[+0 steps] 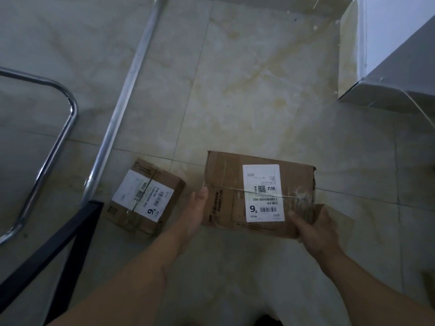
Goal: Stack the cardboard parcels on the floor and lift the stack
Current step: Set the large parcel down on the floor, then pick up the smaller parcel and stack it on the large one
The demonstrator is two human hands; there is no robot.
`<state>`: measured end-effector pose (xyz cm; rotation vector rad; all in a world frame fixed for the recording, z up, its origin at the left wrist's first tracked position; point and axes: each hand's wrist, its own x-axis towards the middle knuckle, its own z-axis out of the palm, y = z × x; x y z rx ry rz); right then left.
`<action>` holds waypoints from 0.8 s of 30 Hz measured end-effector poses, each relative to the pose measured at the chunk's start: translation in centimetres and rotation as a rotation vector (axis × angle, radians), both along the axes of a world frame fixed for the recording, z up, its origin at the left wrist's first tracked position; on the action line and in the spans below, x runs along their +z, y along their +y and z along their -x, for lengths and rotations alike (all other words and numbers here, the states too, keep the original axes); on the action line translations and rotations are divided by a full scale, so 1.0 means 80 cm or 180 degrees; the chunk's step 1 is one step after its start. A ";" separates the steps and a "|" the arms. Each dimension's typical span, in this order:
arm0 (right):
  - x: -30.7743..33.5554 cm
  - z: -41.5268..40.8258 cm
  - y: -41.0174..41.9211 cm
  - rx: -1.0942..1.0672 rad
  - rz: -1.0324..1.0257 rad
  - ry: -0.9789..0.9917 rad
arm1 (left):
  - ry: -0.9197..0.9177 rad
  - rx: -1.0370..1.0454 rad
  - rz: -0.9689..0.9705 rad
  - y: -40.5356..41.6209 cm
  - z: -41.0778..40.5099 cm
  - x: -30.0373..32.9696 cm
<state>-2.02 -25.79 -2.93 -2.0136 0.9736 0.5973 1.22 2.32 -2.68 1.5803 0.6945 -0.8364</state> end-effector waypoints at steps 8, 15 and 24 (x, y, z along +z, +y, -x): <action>0.043 -0.115 0.179 0.1784 0.0254 -0.1043 | -0.0714 0.1579 -0.0749 0.136 0.020 -0.010; 0.012 -0.148 0.333 0.3362 -0.0173 -0.0215 | 0.0164 0.2486 -0.0112 0.210 0.073 -0.009; -0.040 -0.171 0.386 0.3280 -0.0622 0.0434 | 0.0436 0.2740 0.0904 0.216 0.083 -0.060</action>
